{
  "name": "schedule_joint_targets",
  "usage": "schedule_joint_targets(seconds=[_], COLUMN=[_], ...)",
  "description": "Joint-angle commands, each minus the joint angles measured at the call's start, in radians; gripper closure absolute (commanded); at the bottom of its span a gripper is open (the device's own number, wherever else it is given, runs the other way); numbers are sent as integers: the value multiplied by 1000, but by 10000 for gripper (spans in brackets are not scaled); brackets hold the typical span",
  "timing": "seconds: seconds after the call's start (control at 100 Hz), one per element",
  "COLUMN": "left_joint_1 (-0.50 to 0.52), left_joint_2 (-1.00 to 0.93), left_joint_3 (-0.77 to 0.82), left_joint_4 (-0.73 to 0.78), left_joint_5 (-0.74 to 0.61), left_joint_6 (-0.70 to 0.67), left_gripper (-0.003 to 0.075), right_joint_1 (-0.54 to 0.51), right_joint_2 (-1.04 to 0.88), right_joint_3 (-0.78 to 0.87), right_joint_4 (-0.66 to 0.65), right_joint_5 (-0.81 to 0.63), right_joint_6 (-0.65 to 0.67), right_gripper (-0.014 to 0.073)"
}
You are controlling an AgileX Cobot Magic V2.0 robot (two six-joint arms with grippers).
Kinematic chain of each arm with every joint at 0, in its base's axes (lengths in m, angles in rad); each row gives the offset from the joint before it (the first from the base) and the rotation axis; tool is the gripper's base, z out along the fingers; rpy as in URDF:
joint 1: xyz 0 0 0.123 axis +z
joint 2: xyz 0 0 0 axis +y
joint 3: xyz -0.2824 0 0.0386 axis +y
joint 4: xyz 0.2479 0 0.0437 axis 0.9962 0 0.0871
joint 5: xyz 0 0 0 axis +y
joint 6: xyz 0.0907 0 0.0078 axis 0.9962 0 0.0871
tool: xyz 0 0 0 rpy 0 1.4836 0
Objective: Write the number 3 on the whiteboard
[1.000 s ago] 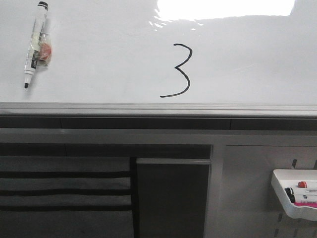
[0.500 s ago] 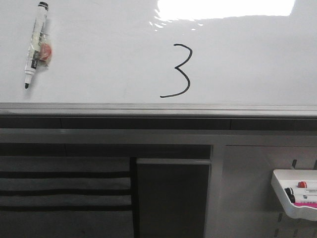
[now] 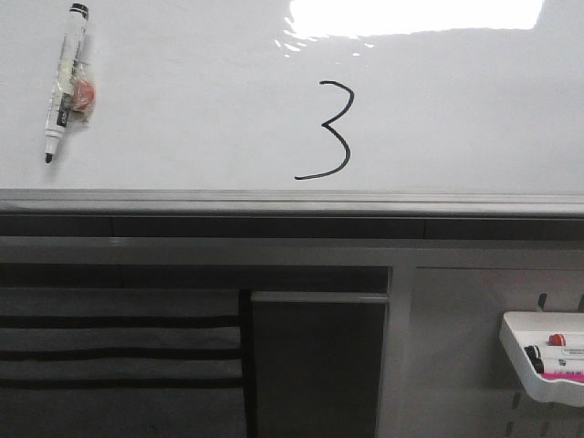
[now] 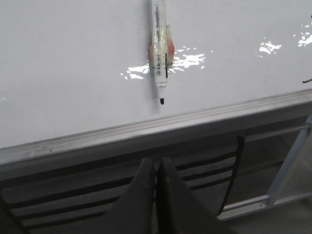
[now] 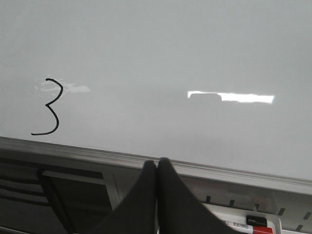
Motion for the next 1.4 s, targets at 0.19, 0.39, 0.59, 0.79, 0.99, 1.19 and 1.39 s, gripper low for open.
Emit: schedule_joint_targets(seconds=[0.19, 0.39, 0.59, 0.79, 0.99, 1.19, 1.39], left_joint_1=[104, 182, 187, 187, 187, 187, 187], left_joint_2=[-285, -484, -527, -527, -527, -527, -527], left_joint_3=[120, 274, 343, 345, 345, 345, 345], left_joint_4=[11, -55, -57, -60, -60, -60, -60], left_joint_5=[-111, -208, -291, -294, -294, -294, -294], left_joint_6=[-7, -7, -7, -7, -7, -7, -7], left_gripper=[741, 741, 741, 741, 741, 741, 741], right_joint_1=[-7, -7, -7, -7, -7, -7, -7], right_joint_2=[4, 4, 4, 6, 6, 6, 0], right_joint_3=[-25, -25, -25, -25, -25, -25, -20], right_joint_4=[5, 5, 5, 5, 5, 5, 5], right_joint_5=[-78, -78, -78, -77, -77, -77, -85], right_joint_6=[-12, -12, -12, -12, -12, -12, -12], right_gripper=[662, 662, 662, 662, 662, 662, 662])
